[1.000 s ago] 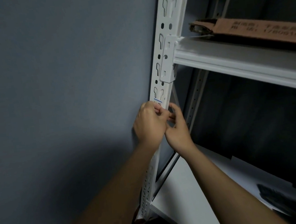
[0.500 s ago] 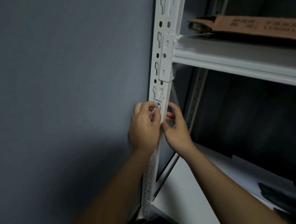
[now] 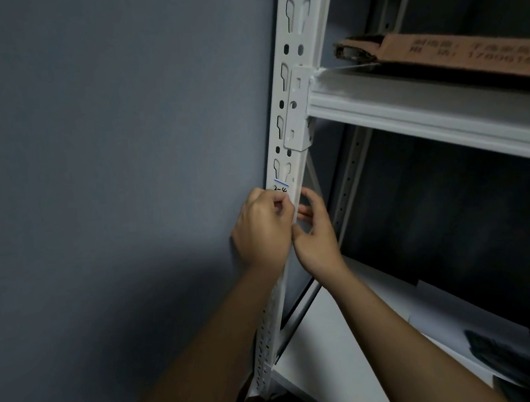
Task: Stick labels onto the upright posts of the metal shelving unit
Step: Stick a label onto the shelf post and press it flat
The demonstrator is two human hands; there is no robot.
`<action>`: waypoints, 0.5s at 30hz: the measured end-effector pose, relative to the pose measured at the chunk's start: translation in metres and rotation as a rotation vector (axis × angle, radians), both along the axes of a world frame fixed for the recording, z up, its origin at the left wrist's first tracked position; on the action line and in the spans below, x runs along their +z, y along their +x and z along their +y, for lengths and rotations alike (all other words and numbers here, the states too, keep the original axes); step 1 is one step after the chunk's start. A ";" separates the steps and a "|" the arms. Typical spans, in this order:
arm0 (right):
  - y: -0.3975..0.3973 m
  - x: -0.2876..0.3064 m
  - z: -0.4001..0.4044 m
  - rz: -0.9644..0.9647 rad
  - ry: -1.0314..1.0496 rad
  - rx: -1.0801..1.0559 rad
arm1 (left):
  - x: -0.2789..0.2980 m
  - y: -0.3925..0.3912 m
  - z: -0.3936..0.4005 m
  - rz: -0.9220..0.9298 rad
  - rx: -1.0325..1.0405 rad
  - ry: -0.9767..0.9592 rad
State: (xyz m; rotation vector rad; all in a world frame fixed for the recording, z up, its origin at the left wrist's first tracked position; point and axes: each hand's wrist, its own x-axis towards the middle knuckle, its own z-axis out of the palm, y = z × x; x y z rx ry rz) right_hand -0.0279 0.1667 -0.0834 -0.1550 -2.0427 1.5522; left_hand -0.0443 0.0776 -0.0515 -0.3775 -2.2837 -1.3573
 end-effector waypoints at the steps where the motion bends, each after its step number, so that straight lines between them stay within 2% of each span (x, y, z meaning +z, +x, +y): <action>1: 0.000 -0.001 0.000 -0.004 0.001 -0.005 | 0.001 0.000 0.000 -0.005 0.005 -0.005; 15: 0.003 0.000 -0.001 0.004 0.022 -0.027 | 0.016 0.004 0.004 -0.052 -0.013 -0.105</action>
